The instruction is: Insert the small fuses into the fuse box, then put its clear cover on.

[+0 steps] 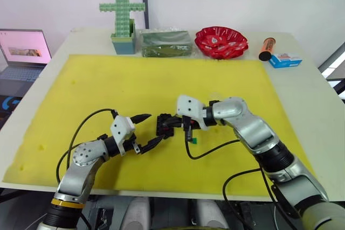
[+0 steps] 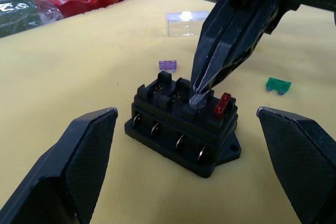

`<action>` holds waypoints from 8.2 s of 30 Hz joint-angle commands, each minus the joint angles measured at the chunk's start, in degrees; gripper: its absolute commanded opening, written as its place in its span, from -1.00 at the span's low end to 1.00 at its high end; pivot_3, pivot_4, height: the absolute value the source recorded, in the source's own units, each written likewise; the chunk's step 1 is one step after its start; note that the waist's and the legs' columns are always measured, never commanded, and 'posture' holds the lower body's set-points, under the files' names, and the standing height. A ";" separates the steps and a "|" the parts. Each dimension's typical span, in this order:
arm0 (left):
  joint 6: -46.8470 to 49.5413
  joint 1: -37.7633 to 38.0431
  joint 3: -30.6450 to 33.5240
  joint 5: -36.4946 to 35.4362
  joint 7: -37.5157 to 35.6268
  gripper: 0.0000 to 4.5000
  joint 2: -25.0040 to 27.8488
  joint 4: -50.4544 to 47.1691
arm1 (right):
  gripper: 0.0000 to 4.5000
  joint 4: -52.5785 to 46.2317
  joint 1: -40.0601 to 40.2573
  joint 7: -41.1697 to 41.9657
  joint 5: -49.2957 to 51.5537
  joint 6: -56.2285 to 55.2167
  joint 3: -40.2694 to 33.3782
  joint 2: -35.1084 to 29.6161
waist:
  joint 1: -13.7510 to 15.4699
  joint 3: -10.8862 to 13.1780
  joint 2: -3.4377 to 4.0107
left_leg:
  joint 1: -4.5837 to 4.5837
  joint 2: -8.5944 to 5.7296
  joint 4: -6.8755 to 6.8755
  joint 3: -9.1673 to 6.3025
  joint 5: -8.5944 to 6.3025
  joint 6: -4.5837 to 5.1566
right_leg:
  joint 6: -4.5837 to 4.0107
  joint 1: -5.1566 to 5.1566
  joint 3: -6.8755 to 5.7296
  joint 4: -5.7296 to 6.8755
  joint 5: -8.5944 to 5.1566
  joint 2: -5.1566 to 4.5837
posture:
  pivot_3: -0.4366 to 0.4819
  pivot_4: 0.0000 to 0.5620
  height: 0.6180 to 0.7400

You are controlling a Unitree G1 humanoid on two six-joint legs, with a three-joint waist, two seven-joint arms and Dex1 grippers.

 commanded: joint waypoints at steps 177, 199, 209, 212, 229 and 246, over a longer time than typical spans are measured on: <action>-17.32 11.60 -1.76 -5.38 -19.50 1.00 4.37 -2.96 | -0.99 -4.88 24.06 -62.72 75.88 54.23 -58.08 12.71 | 0.01 0.28 0.19 | -0.19 0.60 -0.10 0.30 -0.18 0.29 | -0.20 -0.08 0.15 -0.67 -0.09 0.11 | -0.05 -0.47 1.00; -14.89 8.63 -3.12 -6.32 -19.41 1.00 5.41 -3.53 | -0.99 -7.82 36.16 -68.26 106.77 30.60 -32.29 -18.00 | -0.06 0.44 0.41 | -0.19 0.64 -0.06 0.35 -0.24 0.38 | -0.26 -0.04 0.32 -0.89 -0.06 0.10 | -0.05 -0.47 1.00; -14.42 10.89 -3.22 -6.17 -17.40 1.00 5.85 -5.90 | -0.99 0.62 22.49 -55.54 97.90 39.33 -23.72 -22.74 | 0.01 0.47 0.39 | -0.20 0.67 -0.05 0.38 -0.30 0.48 | -0.27 -0.07 0.33 -0.91 -0.06 0.15 | -0.05 -0.47 1.00; -14.20 10.50 -3.48 -6.24 -17.40 1.00 5.92 -5.79 | -0.99 6.34 14.52 -48.69 91.26 43.04 -20.50 -21.75 | 0.00 0.48 0.40 | -0.19 0.67 -0.05 0.38 -0.30 0.48 | -0.30 -0.09 0.33 -0.91 -0.04 0.13 | -0.05 -0.47 1.00; -15.44 11.26 -3.74 -5.42 -16.91 1.00 5.97 -4.90 | -0.99 24.89 -12.08 6.38 42.69 41.25 6.94 -19.89 | -0.13 0.58 0.53 | -0.35 0.67 0.00 0.98 -0.35 0.56 | -0.35 -0.44 0.57 -0.87 0.03 0.18 | -0.05 -0.47 1.00; -15.23 10.02 -3.88 -6.01 -17.96 1.00 6.09 -4.02 | -0.07 18.21 -1.26 1.88 44.78 58.22 -20.32 -23.30 | 0.53 0.58 0.52 | -0.32 0.63 -0.01 1.10 -0.36 0.56 | -0.37 -0.44 0.68 -0.86 0.05 0.14 | -0.05 -0.47 1.00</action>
